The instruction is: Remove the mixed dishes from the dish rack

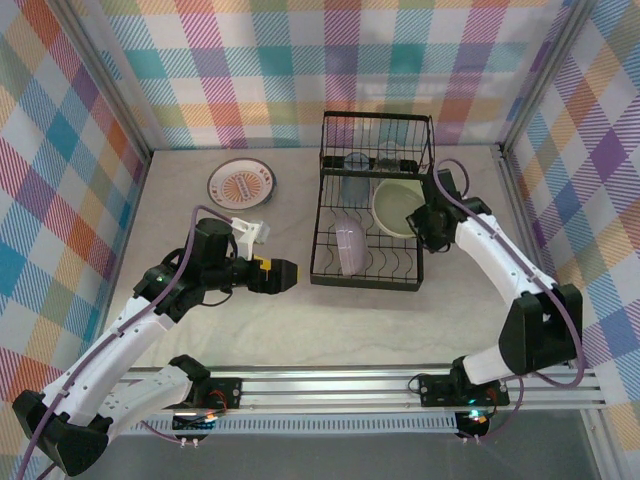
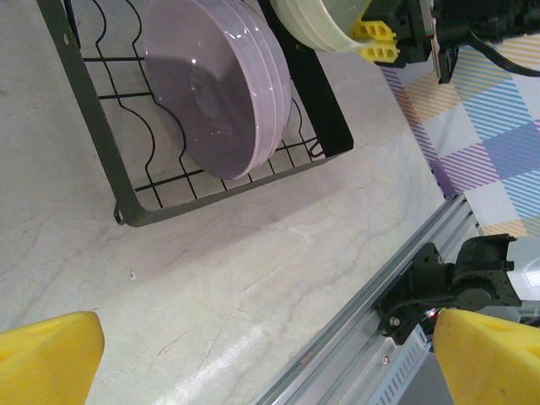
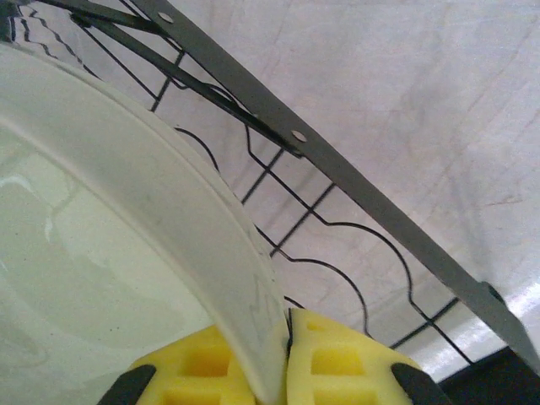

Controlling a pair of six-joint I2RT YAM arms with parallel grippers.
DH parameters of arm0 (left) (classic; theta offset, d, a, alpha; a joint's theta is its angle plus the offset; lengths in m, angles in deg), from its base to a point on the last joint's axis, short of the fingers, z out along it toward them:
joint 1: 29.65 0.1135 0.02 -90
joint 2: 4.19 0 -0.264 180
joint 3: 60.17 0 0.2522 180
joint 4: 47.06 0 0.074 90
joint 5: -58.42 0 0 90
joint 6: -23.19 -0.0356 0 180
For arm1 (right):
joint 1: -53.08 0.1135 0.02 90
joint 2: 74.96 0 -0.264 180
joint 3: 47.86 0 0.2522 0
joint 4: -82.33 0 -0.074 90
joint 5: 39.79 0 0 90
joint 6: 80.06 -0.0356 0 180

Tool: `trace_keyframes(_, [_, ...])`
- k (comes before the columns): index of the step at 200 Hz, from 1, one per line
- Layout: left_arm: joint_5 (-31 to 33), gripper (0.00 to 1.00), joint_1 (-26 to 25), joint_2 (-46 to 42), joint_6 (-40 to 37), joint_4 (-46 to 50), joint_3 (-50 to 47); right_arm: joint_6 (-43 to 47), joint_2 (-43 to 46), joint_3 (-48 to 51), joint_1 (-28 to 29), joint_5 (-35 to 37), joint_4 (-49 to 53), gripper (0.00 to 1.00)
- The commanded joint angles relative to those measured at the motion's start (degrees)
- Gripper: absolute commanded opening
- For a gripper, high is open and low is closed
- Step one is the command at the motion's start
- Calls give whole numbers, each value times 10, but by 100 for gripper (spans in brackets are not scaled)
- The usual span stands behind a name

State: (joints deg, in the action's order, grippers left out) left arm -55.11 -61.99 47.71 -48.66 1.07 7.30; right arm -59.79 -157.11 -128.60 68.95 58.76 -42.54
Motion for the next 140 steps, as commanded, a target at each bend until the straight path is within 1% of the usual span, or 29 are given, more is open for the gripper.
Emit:
trace_keyframes(1, [-24,100,4,-2,-8,-10,-6,19,54,16,-3,1,-25,0])
trace_keyframes(38, [-35,100,3,8,0,-13,3,65,124,42,-3,8,5,0])
trace_keyframes(63, [-31,100,-9,20,8,-11,17,133,180,45,-4,16,32,0])
trace_keyframes(82, [-18,100,-25,30,17,-13,29,192,215,48,-4,-1,44,0])
trace_keyframes(109, [23,100,-69,57,24,-19,54,259,237,37,-1,-34,82,0])
trace_keyframes(140, [96,100,-146,111,22,-19,107,314,254,32,10,-41,119,0])
